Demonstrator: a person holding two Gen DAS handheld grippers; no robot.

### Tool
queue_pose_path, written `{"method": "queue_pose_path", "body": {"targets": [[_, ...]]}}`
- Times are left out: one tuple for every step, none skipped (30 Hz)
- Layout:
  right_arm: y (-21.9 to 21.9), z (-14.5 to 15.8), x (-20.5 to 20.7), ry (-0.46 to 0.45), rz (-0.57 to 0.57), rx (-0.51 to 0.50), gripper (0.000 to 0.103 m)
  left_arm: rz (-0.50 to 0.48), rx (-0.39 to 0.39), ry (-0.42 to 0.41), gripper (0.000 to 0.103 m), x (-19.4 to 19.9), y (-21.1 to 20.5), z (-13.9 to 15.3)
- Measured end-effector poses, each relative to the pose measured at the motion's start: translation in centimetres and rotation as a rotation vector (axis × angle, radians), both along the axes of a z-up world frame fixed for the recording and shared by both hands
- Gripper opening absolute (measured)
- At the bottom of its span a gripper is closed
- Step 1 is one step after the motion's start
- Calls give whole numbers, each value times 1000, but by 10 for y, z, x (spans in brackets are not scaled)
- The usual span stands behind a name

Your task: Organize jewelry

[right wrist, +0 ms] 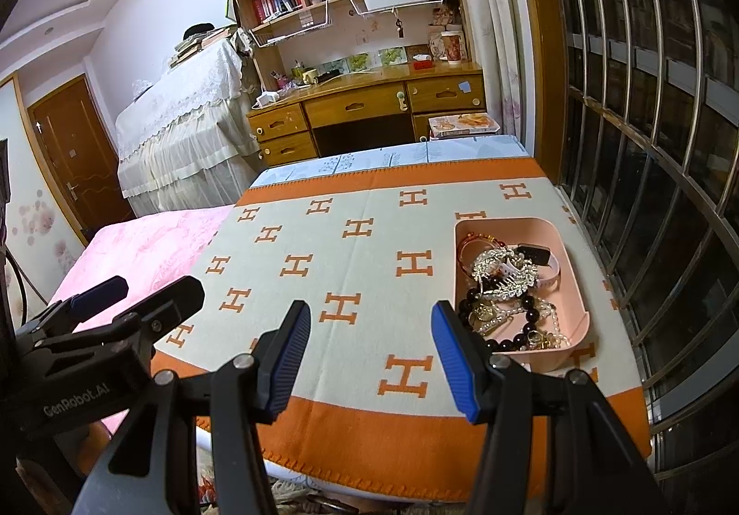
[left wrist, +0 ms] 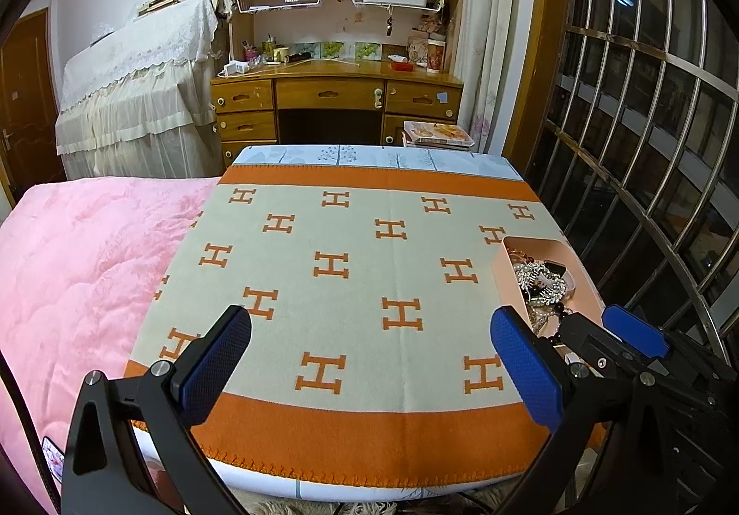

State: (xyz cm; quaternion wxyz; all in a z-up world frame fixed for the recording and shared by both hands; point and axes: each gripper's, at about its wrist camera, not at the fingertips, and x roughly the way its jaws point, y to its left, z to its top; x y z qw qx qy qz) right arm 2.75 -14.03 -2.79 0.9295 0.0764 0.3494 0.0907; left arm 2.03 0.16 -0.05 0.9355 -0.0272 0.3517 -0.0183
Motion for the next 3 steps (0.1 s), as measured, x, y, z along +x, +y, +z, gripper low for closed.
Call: {"method": "queue_pose_path", "body": {"targets": [[1, -1, 0, 3, 0, -1, 55, 1, -2, 6, 102, 1, 0, -1], [3, -2, 0, 5, 0, -3, 55, 1, -3, 11, 102, 2, -1, -2], [6, -4, 1, 9, -1, -6, 55, 2, -4, 19, 102, 4, -1, -3]]}}
